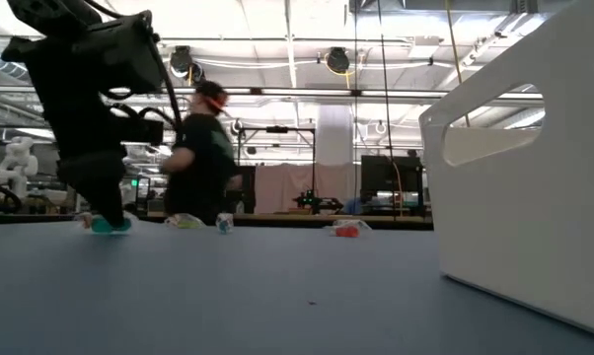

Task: Sort candy
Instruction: Put the blue gummy into the blue bin

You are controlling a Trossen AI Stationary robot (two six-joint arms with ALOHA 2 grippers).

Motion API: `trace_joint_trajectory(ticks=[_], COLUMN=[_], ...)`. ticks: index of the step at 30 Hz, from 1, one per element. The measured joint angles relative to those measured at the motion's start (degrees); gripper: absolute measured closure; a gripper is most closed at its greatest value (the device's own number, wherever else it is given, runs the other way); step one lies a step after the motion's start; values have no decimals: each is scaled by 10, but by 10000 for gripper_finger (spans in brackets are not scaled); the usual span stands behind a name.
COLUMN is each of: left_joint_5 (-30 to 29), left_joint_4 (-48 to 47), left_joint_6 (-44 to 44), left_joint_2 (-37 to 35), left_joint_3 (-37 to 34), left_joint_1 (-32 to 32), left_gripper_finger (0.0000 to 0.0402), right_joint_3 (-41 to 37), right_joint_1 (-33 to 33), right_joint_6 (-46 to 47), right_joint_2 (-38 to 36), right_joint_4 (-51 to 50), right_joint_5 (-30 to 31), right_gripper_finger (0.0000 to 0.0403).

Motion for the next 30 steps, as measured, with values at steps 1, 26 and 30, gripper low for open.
trace_joint_trajectory(ticks=[1,26,30], left_joint_5=[7,83,83], left_joint_4=[4,354,409], left_joint_6=[1,315,350], left_joint_2=[0,0,0], left_joint_3=[4,174,174], left_joint_1=[-2,-176,-204], left_gripper_finger=[380,393,393], right_joint_3=[0,-1,-1], right_joint_1=[-4,-148,-151], right_joint_6=[10,23,3], right_joint_2=[4,136,134], right_joint_4=[0,108,165], right_joint_5=[0,-22,-15], right_gripper_finger=[291,291,290])
